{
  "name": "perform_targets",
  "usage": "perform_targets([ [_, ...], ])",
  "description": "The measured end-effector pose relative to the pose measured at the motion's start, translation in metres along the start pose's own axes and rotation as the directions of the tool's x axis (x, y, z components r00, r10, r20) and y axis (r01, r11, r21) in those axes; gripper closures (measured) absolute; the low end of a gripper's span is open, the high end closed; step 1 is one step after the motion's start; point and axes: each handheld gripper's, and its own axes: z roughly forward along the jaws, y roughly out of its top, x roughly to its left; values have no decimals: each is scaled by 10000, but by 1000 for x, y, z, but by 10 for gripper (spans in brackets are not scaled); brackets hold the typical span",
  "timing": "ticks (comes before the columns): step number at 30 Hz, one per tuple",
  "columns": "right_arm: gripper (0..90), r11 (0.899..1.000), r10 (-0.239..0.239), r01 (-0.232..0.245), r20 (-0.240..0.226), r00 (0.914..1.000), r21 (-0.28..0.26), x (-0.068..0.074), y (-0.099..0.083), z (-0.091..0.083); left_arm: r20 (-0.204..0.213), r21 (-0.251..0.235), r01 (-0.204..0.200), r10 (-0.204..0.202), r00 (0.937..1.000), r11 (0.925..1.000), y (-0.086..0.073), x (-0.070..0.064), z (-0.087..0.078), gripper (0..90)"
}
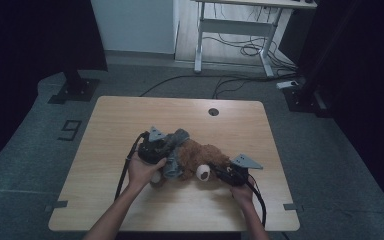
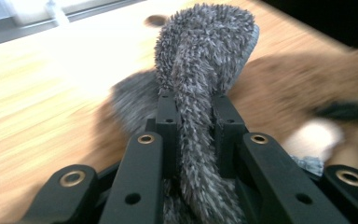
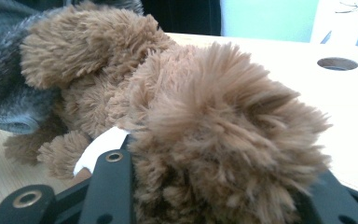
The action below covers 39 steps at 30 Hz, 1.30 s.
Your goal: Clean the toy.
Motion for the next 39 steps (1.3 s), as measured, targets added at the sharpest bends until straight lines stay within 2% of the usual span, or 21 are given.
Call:
perform_targets([
  [2, 547, 10000, -22, 22, 0, 10000, -12, 0, 0, 0, 71, -43, 381, -381, 9993, 9993, -9, 13, -2, 761],
  [4, 547, 10000, -48, 48, 10, 10000, -11, 0, 0, 0, -143, -60, 625, -626, 9979, 9980, -16, 24, -6, 761],
  [7, 547, 10000, -47, 47, -8, 10000, -12, 0, 0, 0, -219, -13, 1067, -1067, 9941, 9943, -28, 41, -12, 761],
  [13, 546, 10000, -59, 59, -6, 10000, -26, 0, 0, 0, -503, 132, 1277, -1269, 9906, 9917, -45, 56, -16, 760],
  [17, 534, 10000, -8, 8, -29, 10000, -14, 0, 0, 0, -702, 321, 1575, -1550, 9854, 9870, -54, 66, -17, 758],
  [23, 480, 9999, 125, -124, -96, 9999, 61, -1, 2, -1, -709, 510, 1969, -1931, 9786, 9791, -67, 75, -16, 756],
  [27, 341, 9993, 335, -337, 150, 9993, 146, 1, 4, -2, -612, 638, 2056, -2018, 9775, 9766, -75, 76, -11, 757],
  [32, 249, 9961, 750, -761, 257, 9968, 451, -3, 9, -1, -538, 520, 2127, -2100, 9762, 9757, -84, 76, -8, 757],
  [35, 180, 9915, 1071, -1092, 327, 9937, 712, -6, 10, 1, -432, 614, 2294, -2270, 9729, 9714, -90, 78, -7, 756],
  [37, 134, 9844, 1417, -1447, 365, 9892, 1000, -8, 11, 3, -304, 623, 2415, -2400, 9703, 9684, -92, 80, -7, 757],
  [39, 132, 9769, 1772, -1788, 238, 9839, 1168, -11, 10, 5, 27, 573, 2709, -2715, 9624, 9609, -95, 82, -6, 757],
])
